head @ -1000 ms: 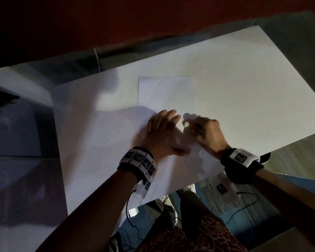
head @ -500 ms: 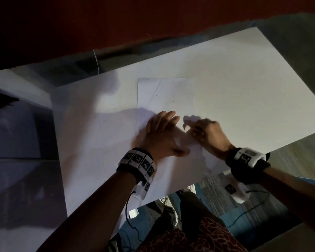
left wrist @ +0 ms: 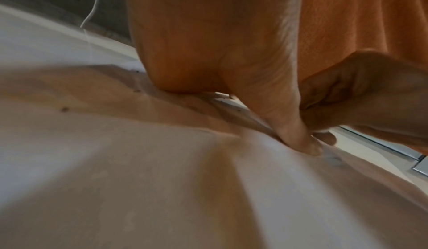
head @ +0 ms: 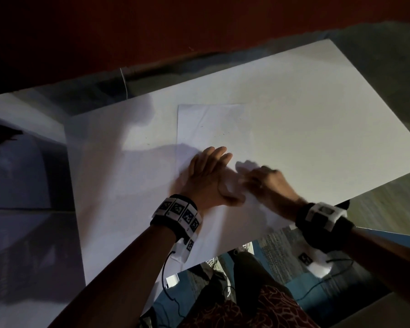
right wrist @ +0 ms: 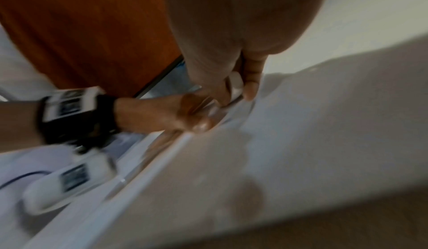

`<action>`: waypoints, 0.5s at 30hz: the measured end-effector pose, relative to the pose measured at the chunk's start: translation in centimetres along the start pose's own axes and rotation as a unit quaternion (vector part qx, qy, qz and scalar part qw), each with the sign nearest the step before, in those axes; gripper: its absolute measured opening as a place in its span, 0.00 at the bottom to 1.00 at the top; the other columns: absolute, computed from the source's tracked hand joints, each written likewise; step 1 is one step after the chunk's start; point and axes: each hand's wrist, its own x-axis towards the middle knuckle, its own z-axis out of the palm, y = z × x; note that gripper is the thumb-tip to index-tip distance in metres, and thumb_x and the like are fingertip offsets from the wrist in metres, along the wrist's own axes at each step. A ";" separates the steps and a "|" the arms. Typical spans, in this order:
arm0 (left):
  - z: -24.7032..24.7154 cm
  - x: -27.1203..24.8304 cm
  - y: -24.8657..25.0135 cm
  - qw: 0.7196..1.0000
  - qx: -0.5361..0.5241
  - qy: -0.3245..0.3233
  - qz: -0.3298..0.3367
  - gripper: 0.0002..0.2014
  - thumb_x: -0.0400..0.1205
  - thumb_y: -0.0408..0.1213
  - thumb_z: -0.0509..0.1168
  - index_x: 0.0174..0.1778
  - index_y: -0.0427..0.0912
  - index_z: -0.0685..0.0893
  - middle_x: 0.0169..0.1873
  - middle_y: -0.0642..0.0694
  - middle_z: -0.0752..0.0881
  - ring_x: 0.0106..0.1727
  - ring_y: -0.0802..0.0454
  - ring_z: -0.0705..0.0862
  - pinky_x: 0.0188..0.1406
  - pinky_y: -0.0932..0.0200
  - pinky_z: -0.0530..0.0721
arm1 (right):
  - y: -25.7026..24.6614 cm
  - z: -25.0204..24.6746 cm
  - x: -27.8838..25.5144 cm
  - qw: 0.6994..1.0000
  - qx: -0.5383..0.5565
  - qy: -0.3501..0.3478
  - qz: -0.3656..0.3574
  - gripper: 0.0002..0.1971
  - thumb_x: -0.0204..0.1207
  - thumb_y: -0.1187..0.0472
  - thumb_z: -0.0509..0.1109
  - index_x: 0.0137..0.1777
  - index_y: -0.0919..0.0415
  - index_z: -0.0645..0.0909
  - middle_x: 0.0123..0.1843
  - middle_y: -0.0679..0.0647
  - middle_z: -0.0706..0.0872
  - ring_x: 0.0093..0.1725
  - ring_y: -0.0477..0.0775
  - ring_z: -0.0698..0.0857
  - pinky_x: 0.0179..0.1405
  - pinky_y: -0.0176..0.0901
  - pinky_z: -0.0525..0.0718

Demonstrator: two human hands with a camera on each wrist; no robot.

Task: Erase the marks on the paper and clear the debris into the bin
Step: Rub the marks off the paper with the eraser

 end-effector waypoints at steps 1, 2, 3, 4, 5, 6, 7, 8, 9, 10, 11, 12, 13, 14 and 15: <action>-0.2 0.0 0.1 1.000 0.003 -0.013 -0.008 0.67 0.58 0.84 0.58 0.90 0.51 0.51 0.90 0.54 0.45 0.90 0.50 0.39 0.86 0.43 0.40 | 0.5 -0.5 0.4 0.999 0.003 0.027 0.027 0.09 0.75 0.70 0.73 0.52 0.60 0.87 0.48 0.57 0.89 0.45 0.56 0.81 0.46 0.40 0.73; -0.2 0.0 0.2 1.000 0.002 -0.016 -0.011 0.67 0.57 0.84 0.57 0.90 0.51 0.51 0.90 0.54 0.45 0.90 0.50 0.39 0.86 0.43 0.40 | 0.6 -0.4 0.5 0.998 0.000 0.044 0.041 0.09 0.74 0.70 0.72 0.51 0.60 0.87 0.46 0.56 0.88 0.42 0.58 0.82 0.42 0.39 0.71; -0.2 0.0 0.1 1.000 -0.002 -0.006 -0.007 0.66 0.58 0.84 0.57 0.90 0.51 0.53 0.90 0.54 0.46 0.90 0.50 0.41 0.86 0.42 0.41 | 0.2 0.1 0.2 0.998 -0.004 0.044 0.046 0.06 0.74 0.69 0.72 0.47 0.60 0.87 0.41 0.56 0.87 0.39 0.60 0.82 0.39 0.40 0.70; 0.1 -0.1 -0.1 1.000 -0.004 0.011 0.004 0.66 0.59 0.85 0.58 0.90 0.50 0.55 0.90 0.53 0.49 0.91 0.48 0.43 0.87 0.40 0.44 | -0.6 0.9 -0.3 0.999 -0.009 0.028 0.030 0.03 0.73 0.68 0.72 0.43 0.61 0.85 0.38 0.55 0.84 0.37 0.61 0.82 0.37 0.42 0.70; 0.3 -0.3 -0.3 1.000 -0.004 0.022 0.015 0.65 0.60 0.85 0.58 0.90 0.50 0.56 0.90 0.52 0.50 0.91 0.47 0.45 0.86 0.38 0.47 | -1.3 1.5 -1.0 1.000 -0.004 0.011 0.010 0.01 0.73 0.67 0.72 0.41 0.62 0.84 0.36 0.55 0.83 0.37 0.62 0.82 0.37 0.43 0.72; 0.4 -0.3 -0.4 1.000 -0.004 0.022 0.020 0.65 0.61 0.85 0.59 0.90 0.49 0.56 0.90 0.51 0.50 0.91 0.46 0.45 0.86 0.36 0.48 | -1.1 1.7 -1.3 1.000 0.004 -0.002 -0.013 0.00 0.73 0.67 0.72 0.43 0.62 0.84 0.38 0.55 0.83 0.39 0.60 0.81 0.38 0.44 0.73; 0.3 -0.2 -0.3 1.000 -0.001 0.013 0.016 0.65 0.60 0.85 0.60 0.90 0.50 0.55 0.90 0.52 0.49 0.91 0.46 0.44 0.86 0.37 0.47 | -0.5 1.2 -1.0 1.000 0.003 -0.003 -0.014 0.02 0.74 0.68 0.73 0.46 0.62 0.85 0.40 0.55 0.85 0.41 0.57 0.80 0.41 0.43 0.74; 0.1 0.0 -0.1 1.000 0.005 0.000 0.003 0.66 0.59 0.84 0.61 0.90 0.50 0.53 0.90 0.53 0.46 0.90 0.47 0.42 0.86 0.39 0.46 | 0.4 0.7 -0.3 1.000 -0.005 0.010 0.000 0.05 0.74 0.69 0.73 0.48 0.62 0.85 0.41 0.56 0.86 0.42 0.55 0.79 0.42 0.43 0.73; -0.2 0.2 0.2 1.000 0.012 -0.015 -0.012 0.67 0.58 0.83 0.62 0.89 0.51 0.51 0.89 0.55 0.44 0.90 0.48 0.40 0.86 0.40 0.44 | 0.9 -0.1 0.4 0.999 -0.007 0.027 0.022 0.07 0.74 0.71 0.74 0.50 0.62 0.85 0.42 0.56 0.87 0.42 0.56 0.80 0.41 0.43 0.73; -0.3 0.4 0.5 0.999 0.013 -0.023 -0.023 0.67 0.58 0.82 0.64 0.89 0.52 0.50 0.89 0.56 0.43 0.90 0.50 0.38 0.85 0.42 0.44 | 1.3 -0.6 1.0 0.999 -0.005 0.038 0.038 0.08 0.73 0.71 0.74 0.50 0.62 0.85 0.41 0.57 0.87 0.41 0.58 0.82 0.40 0.44 0.75; -0.4 0.6 0.7 0.999 0.010 -0.022 -0.028 0.67 0.57 0.82 0.67 0.88 0.53 0.50 0.88 0.57 0.43 0.89 0.51 0.38 0.85 0.42 0.44 | 1.3 -1.0 1.3 0.998 -0.009 0.034 0.050 0.06 0.74 0.69 0.74 0.49 0.62 0.86 0.39 0.57 0.87 0.39 0.61 0.83 0.38 0.45 0.76; -0.3 0.6 0.6 1.000 0.002 -0.015 -0.028 0.67 0.57 0.82 0.68 0.88 0.53 0.51 0.88 0.58 0.44 0.89 0.51 0.38 0.85 0.42 0.44 | 1.3 -1.3 1.6 0.998 -0.020 0.033 0.044 0.01 0.75 0.67 0.73 0.46 0.63 0.86 0.38 0.57 0.87 0.37 0.63 0.83 0.36 0.46 0.77; -0.1 0.5 0.5 1.000 -0.007 -0.011 -0.027 0.67 0.58 0.82 0.70 0.88 0.54 0.51 0.88 0.58 0.45 0.89 0.52 0.38 0.85 0.42 0.43 | 1.6 -1.7 1.9 0.998 -0.033 0.041 0.045 0.03 0.77 0.65 0.73 0.43 0.63 0.86 0.37 0.57 0.87 0.36 0.63 0.84 0.35 0.45 0.78; -0.1 0.4 0.3 1.000 -0.015 -0.012 -0.024 0.67 0.59 0.81 0.71 0.89 0.54 0.51 0.89 0.58 0.44 0.90 0.53 0.38 0.86 0.42 0.42 | 2.5 -2.2 2.4 0.996 -0.036 0.060 0.047 0.06 0.78 0.63 0.73 0.42 0.64 0.87 0.38 0.58 0.88 0.37 0.63 0.86 0.36 0.45 0.80; -0.2 0.3 0.1 0.999 -0.024 -0.014 -0.021 0.67 0.60 0.80 0.73 0.90 0.53 0.51 0.89 0.57 0.44 0.90 0.52 0.37 0.86 0.42 0.41 | 3.3 -3.0 3.1 0.993 -0.024 0.085 0.074 0.07 0.79 0.61 0.72 0.44 0.63 0.88 0.41 0.59 0.90 0.39 0.63 0.87 0.39 0.46 0.82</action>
